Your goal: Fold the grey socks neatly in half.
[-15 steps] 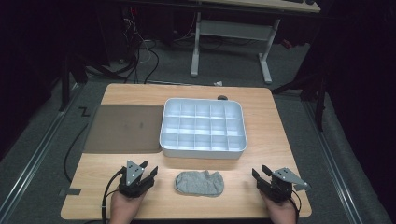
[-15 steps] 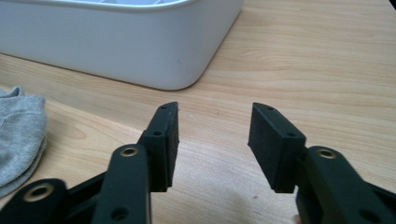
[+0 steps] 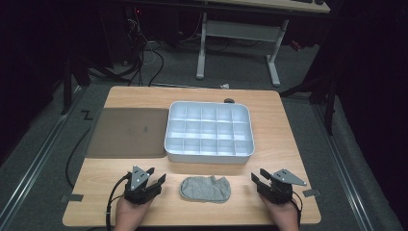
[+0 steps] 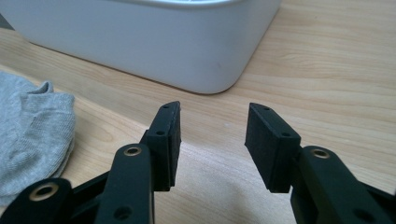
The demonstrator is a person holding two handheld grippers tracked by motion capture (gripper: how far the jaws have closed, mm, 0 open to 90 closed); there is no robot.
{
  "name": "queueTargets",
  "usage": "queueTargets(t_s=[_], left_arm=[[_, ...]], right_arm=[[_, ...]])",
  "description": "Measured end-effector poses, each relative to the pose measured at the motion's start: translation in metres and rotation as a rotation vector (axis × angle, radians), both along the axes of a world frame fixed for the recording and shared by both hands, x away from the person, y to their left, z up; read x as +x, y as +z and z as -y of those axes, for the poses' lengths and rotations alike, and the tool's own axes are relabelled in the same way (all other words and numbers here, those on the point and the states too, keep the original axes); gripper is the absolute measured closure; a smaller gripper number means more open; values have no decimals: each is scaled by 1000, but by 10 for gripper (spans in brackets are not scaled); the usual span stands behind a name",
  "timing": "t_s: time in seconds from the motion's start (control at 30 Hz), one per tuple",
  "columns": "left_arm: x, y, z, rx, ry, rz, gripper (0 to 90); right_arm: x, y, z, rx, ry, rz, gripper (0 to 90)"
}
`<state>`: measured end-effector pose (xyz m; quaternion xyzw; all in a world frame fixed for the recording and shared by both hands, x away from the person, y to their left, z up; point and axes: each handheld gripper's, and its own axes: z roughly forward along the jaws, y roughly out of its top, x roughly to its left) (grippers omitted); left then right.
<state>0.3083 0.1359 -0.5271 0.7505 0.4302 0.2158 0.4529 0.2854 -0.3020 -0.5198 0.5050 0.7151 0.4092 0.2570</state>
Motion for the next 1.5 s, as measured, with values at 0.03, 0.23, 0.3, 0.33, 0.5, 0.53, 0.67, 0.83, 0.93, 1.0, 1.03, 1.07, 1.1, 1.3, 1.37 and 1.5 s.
queueTargets(t_s=[0.03,0.23,0.3,0.33,0.5,0.53,0.67,0.83,0.93,1.0,1.03,1.07,1.1,1.3,1.37,1.5], left_arm=[[0,0,0,3,0,1,478],[0,0,1,-6,-12,-6,462],[-1,1,2,-11,-16,-6,462],[-2,2,3,-17,-24,-8,462],[-5,4,9,-23,-50,-14,462],[-5,4,11,-22,-58,-17,462],[-9,4,19,-19,-86,-20,463],[-11,4,24,-20,-104,-23,463],[-14,5,30,-19,-128,-24,463],[-14,5,32,-21,-135,-27,463],[-15,6,33,-21,-140,-28,463],[-15,6,34,-21,-145,-28,464],[-16,6,35,-19,-149,-28,465],[-18,3,46,-19,-189,-50,489],[-18,2,49,-16,-194,-56,501],[-18,1,54,-8,-196,-55,522]], right_arm=[[1,0,-2,-18,-8,12,551],[7,5,-13,-8,-2,31,552],[7,8,-18,-4,13,26,553],[6,8,-20,-9,21,27,552],[-3,14,-31,6,69,22,543],[-4,14,-33,5,78,22,541],[-11,18,-48,-1,129,21,519],[-16,19,-63,-20,164,26,493],[-20,21,-70,-26,186,32,491],[-20,21,-72,-28,195,34,490],[-21,21,-75,-26,201,32,489],[-22,20,-77,-25,206,27,489],[-23,20,-79,-27,213,24,490],[-24,13,-88,-54,217,-4,552],[-25,11,-88,-53,218,-13,572],[-25,8,-86,-48,202,-31,593]])
